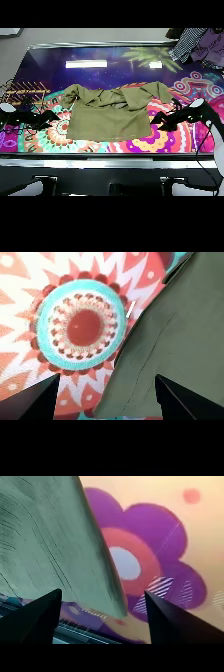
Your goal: Fold the clothes and pants, and hang the long-sleeved shirts on hangers.
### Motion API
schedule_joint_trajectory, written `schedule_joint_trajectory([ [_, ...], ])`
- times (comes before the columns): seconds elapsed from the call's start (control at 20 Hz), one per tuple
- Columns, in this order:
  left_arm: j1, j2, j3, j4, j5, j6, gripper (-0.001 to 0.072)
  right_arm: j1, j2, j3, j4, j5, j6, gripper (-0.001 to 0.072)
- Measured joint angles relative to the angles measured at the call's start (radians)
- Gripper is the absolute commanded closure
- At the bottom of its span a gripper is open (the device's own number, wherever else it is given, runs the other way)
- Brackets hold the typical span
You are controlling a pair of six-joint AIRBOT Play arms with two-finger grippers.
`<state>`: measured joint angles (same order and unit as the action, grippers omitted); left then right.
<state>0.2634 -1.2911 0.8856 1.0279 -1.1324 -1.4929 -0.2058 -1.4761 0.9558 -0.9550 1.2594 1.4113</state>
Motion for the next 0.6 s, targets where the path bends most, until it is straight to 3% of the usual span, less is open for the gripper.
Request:
schedule_joint_trajectory([
  [0.05, -0.009, -0.001, -0.008, -0.002, 0.002, 0.002, 0.0019, 0.018, -0.005, -0.023, 0.008, -0.029, 0.0, 0.0197],
  [0.1, -0.018, -0.004, -0.015, -0.004, 0.003, 0.002, 0.0019, 0.036, -0.012, -0.04, 0.025, -0.042, 0.003, 0.0289],
  [0.15, -0.027, -0.008, -0.02, -0.005, 0.006, 0.003, 0.0019, 0.051, -0.021, -0.051, 0.04, -0.053, 0.004, 0.0438],
  [0.2, -0.036, -0.012, -0.023, -0.006, 0.007, 0.005, 0.0019, 0.067, -0.031, -0.061, 0.054, -0.068, 0.004, 0.066],
  [0.25, -0.047, -0.018, -0.026, -0.006, 0.009, 0.005, 0.0019, 0.079, -0.037, -0.067, 0.055, -0.08, 0.004, 0.0686],
  [0.6, -0.143, -0.069, -0.032, -0.008, 0.018, 0.006, 0.0019, 0.107, 0.058, -0.081, 0.098, -0.101, 0.023, 0.0686],
])
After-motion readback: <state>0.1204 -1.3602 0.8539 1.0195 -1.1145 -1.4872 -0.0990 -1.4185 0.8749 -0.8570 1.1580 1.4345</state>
